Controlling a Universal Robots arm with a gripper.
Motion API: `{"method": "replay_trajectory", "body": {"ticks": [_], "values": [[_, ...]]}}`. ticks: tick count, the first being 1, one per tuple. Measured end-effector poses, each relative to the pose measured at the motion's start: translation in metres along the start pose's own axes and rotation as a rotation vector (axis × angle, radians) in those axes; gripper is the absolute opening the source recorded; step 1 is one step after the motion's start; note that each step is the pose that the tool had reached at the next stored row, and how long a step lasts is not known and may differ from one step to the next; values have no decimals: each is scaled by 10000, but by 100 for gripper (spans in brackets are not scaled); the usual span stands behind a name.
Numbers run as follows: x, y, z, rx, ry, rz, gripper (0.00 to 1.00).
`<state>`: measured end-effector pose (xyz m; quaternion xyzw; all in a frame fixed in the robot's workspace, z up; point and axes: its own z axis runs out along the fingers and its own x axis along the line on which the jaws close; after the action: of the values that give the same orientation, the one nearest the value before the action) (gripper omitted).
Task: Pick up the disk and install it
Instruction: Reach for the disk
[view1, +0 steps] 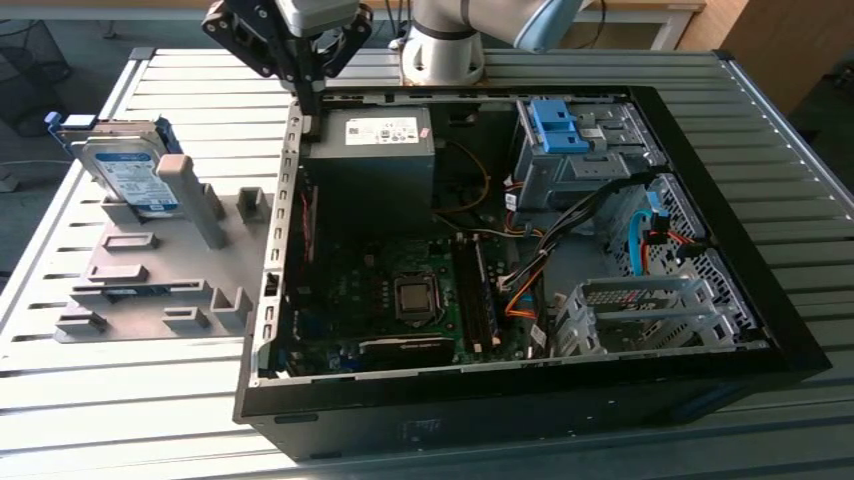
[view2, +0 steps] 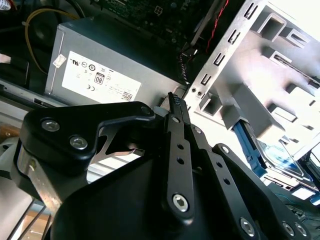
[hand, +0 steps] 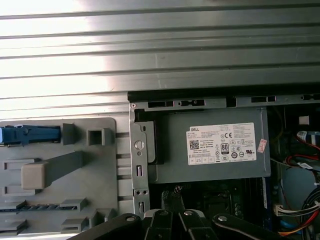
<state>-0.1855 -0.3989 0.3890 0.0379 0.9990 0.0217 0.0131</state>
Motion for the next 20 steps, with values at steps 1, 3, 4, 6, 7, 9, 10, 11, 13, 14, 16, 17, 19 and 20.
{"method": "replay_trajectory", "body": {"ticks": [1, 3, 4, 6, 7, 9, 10, 11, 13, 14, 16, 17, 19, 20], "values": [[2, 0, 1, 0, 0, 0, 11], [6, 0, 1, 0, 0, 0, 11], [8, -1, 2, 0, 0, 0, 11], [12, -1, 2, 0, 0, 0, 11], [14, -1, 2, -1, 0, 0, 11], [18, -2, 3, 0, 0, 0, 11], [21, -2, 3, 0, 0, 0, 11], [24, -2, 4, 0, -1, 1, 11], [29, -2, 5, -1, 0, 0, 11], [32, -3, 5, 0, 0, 0, 11], [39, -3, 6, 0, 0, 1, 11], [42, -4, 6, 0, 0, 0, 11], [51, -4, 8, 0, 0, 0, 11], [55, -5, 8, 0, 0, 0, 11]]}}
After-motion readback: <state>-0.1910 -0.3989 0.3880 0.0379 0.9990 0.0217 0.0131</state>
